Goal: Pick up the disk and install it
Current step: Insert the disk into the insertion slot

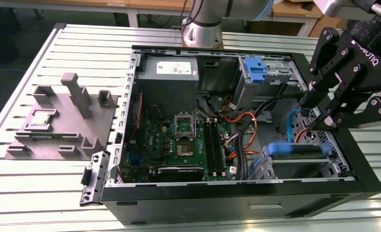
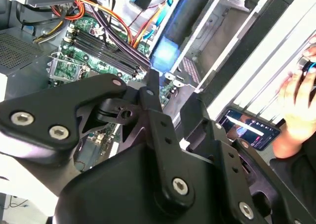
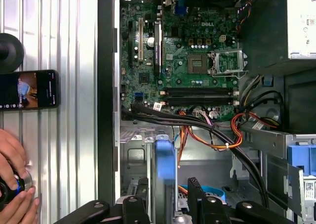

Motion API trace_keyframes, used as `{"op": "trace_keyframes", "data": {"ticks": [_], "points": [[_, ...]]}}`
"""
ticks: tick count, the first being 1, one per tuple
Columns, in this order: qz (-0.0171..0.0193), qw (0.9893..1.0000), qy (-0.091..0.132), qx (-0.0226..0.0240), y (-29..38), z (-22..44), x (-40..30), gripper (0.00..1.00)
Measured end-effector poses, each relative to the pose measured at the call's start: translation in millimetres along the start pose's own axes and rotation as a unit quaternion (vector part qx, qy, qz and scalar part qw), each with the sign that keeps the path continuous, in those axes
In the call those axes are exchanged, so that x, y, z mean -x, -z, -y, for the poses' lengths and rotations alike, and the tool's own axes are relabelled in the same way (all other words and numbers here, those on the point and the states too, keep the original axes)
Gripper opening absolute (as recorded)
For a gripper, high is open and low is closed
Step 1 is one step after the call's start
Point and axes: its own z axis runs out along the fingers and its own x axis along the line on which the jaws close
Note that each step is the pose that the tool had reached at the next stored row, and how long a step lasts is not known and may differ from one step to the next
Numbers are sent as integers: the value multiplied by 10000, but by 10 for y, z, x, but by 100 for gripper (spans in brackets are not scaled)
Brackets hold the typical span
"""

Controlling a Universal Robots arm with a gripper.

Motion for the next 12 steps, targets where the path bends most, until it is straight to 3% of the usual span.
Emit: {"op": "trace_keyframes", "data": {"ticks": [9,12], "points": [[1,10000,0,-8,-135,2,-13,43],[1,10000,1,-8,-218,6,-19,25]]}}
